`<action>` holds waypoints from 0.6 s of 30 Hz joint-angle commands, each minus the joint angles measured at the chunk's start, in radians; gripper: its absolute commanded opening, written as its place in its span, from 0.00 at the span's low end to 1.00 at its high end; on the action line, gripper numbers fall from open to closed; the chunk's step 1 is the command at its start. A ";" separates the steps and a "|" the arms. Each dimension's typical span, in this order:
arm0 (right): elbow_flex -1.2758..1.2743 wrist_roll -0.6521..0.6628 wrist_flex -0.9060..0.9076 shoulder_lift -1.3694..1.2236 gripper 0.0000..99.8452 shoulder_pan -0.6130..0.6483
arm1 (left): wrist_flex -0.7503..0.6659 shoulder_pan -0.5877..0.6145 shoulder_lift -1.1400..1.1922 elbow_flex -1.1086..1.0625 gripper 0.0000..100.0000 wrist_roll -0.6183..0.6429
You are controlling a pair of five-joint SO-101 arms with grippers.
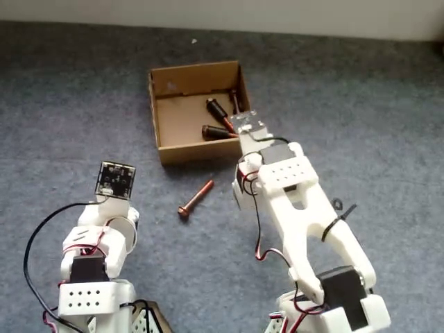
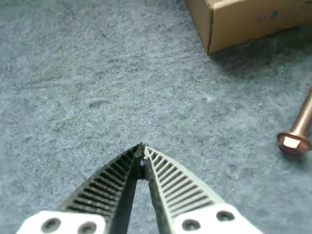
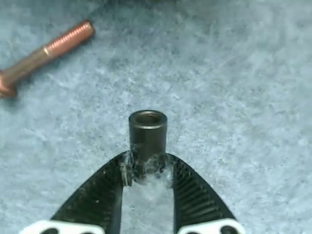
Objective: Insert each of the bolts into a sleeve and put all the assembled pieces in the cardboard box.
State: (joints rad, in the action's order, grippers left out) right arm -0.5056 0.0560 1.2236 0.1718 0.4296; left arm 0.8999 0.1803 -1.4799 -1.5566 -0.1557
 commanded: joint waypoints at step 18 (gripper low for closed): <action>-0.189 -0.155 -0.219 0.067 0.00 -0.242 | 0.226 -0.332 0.645 0.769 0.02 -0.104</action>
State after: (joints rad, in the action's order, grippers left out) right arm -0.6974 -0.0882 1.0457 0.1979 0.2256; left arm 1.1193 -0.0637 -1.1208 -0.9889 -0.2509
